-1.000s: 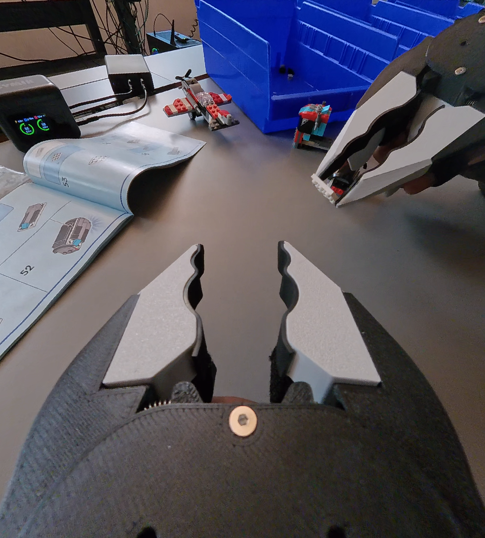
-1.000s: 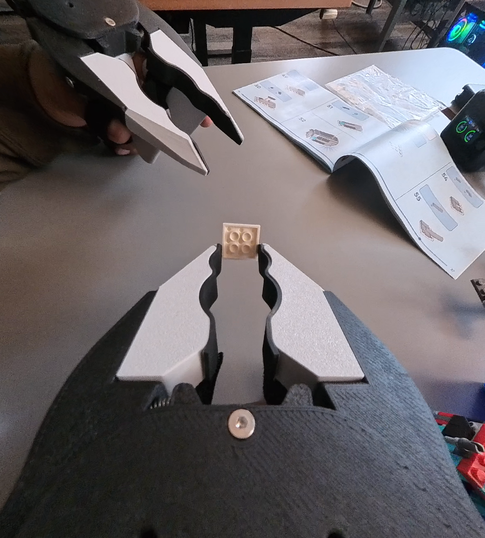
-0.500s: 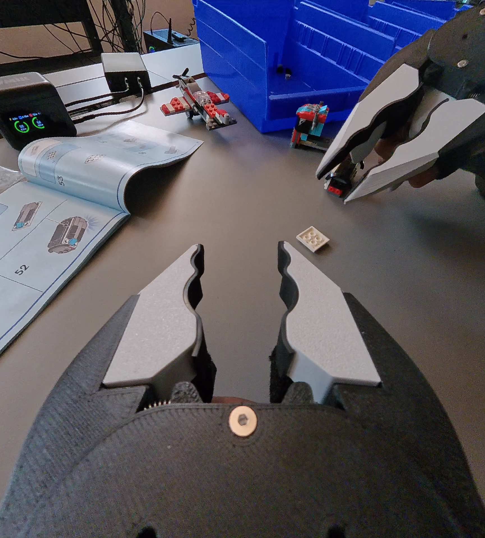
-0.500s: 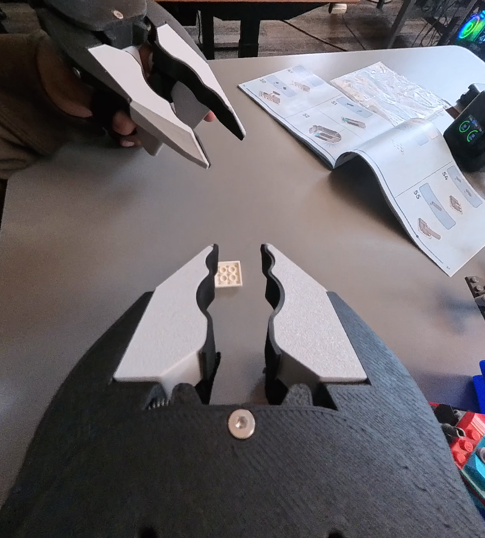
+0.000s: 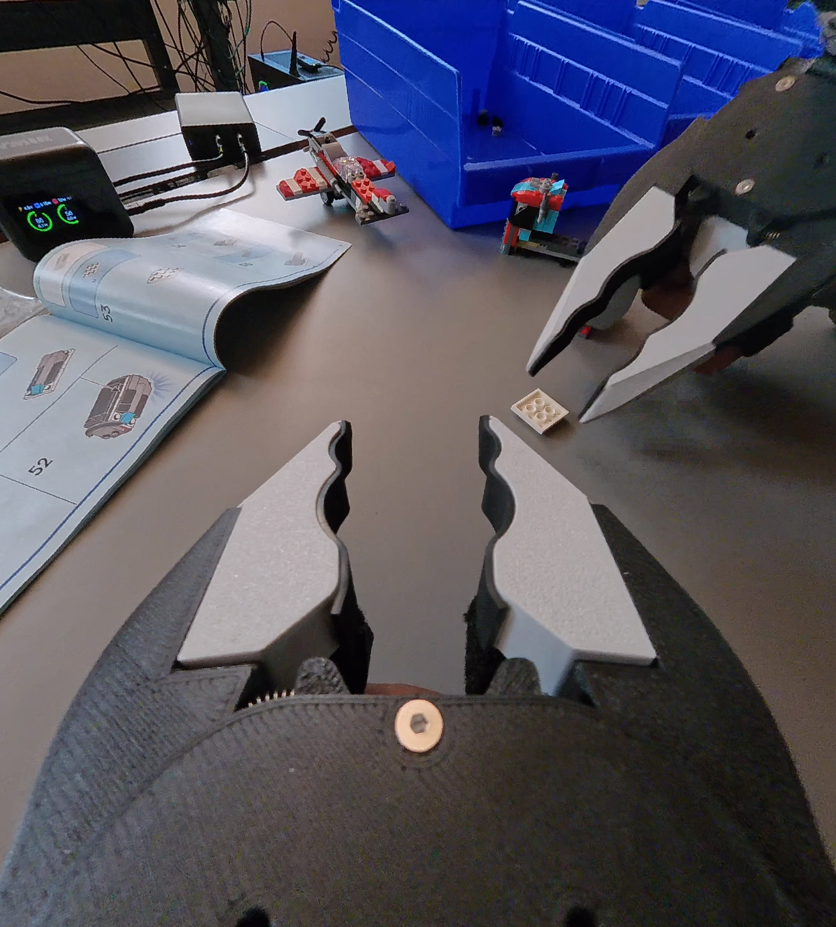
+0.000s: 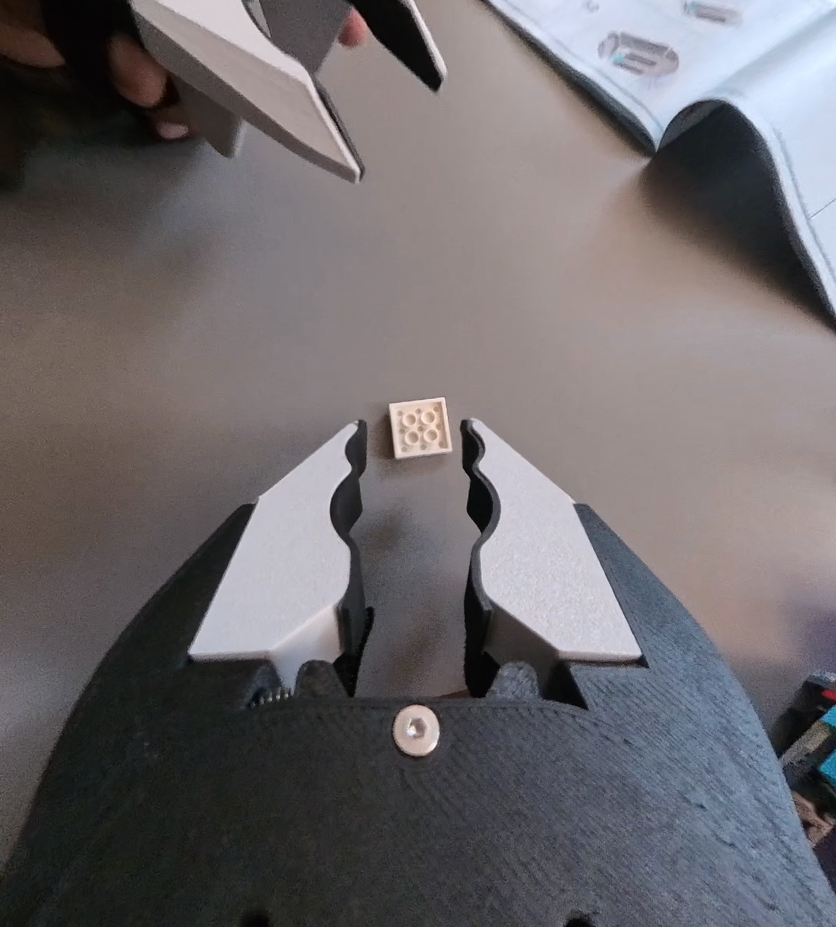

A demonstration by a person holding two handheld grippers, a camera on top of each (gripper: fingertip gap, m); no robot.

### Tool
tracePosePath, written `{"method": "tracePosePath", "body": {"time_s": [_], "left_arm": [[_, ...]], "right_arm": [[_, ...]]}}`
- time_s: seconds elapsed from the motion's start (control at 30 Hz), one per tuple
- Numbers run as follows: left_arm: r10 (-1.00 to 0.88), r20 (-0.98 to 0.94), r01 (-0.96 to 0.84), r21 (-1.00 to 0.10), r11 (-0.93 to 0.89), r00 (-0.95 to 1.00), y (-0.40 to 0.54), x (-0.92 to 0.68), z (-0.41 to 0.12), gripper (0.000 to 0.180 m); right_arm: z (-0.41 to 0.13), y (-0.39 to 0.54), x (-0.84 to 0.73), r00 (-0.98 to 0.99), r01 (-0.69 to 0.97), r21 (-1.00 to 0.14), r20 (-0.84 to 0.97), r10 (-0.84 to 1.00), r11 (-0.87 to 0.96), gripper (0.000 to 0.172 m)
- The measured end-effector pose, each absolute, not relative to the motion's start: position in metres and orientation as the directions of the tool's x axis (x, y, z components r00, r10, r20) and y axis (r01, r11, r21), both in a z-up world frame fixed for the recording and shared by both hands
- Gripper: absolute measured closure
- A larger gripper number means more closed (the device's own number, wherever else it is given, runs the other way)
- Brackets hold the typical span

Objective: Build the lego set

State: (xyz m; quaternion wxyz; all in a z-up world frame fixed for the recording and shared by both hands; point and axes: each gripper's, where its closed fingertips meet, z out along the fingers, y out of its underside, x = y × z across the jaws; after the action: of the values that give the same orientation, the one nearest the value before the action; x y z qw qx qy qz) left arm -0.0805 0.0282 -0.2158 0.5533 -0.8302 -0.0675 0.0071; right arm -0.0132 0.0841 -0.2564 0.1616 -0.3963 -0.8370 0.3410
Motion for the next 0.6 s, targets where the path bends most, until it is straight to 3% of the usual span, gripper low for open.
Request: {"method": "tracePosePath", "body": {"time_s": [0.17, 0.27, 0.47, 0.6], "left_arm": [[0.115, 0.053, 0.093, -0.920, -0.380, 0.992, 0.028, -0.079, -0.216, 0.129], [0.112, 0.045, 0.085, -0.920, -0.383, 0.993, 0.028, -0.078, -0.216, 0.129], [0.111, 0.049, 0.087, -0.925, -0.370, 0.993, 0.028, -0.077, -0.214, 0.129], [0.112, 0.050, 0.089, -0.925, -0.370, 0.992, 0.027, -0.077, -0.214, 0.129]], "right_arm": [[-0.270, 0.083, -0.014, -0.631, 0.588, -0.654, -0.003, 0.776, 0.475, 0.132], [-0.268, 0.082, -0.015, -0.636, 0.579, -0.658, 0.004, 0.772, 0.481, 0.146], [-0.217, 0.087, -0.027, -0.627, 0.400, -0.824, 0.073, 0.775, 0.401, 0.145], [-0.205, 0.100, -0.028, -0.598, 0.371, -0.855, 0.077, 0.797, 0.361, 0.136]]}}
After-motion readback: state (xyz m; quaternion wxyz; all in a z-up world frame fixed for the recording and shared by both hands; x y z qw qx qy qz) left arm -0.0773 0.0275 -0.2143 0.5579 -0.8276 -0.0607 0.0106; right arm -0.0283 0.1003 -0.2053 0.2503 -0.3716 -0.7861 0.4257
